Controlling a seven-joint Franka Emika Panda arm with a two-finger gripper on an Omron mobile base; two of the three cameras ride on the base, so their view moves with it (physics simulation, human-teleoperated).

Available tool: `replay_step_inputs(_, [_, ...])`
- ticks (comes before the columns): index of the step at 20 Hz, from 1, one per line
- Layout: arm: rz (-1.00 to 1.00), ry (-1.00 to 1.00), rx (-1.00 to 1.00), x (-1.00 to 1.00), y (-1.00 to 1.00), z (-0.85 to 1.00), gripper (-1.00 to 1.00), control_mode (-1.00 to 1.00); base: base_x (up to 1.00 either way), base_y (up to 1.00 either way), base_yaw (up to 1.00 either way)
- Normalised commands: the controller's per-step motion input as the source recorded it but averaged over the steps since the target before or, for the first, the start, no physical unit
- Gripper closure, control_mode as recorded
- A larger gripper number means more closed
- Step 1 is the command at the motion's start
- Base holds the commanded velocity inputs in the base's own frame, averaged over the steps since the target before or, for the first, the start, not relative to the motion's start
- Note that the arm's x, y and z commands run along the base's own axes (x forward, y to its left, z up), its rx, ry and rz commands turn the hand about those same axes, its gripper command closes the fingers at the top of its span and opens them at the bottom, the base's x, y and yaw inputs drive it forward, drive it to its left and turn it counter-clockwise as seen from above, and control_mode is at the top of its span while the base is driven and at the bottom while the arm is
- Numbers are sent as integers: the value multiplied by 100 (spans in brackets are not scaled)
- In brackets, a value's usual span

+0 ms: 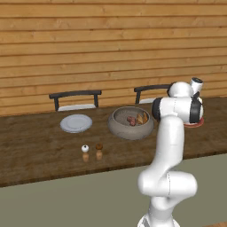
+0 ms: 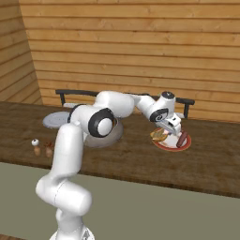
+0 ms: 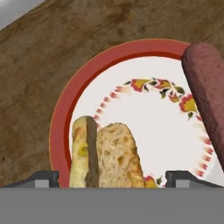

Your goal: Place one bun and one sausage from the bowl on each plate.

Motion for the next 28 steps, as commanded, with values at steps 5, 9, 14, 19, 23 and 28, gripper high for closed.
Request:
replay_step_inputs(5, [0, -4, 2, -46, -21, 29, -100, -100, 0, 0, 0])
replay_step_inputs(9, [0, -9, 1, -100, 47, 91, -100, -100, 0, 0, 0])
replay_step_inputs(14, [5, 2, 0, -72, 100, 92, -100, -100, 0, 0, 0])
replay_step_inputs(19, [8, 11, -4, -34, 100, 56, -100, -100, 0, 0, 0])
replay_step_inputs(23, [7, 8, -10, -41, 100, 6, -100, -100, 0, 0, 0])
replay_step_inputs(28, [2, 6, -9, -28, 100, 0, -100, -100, 0, 0, 0])
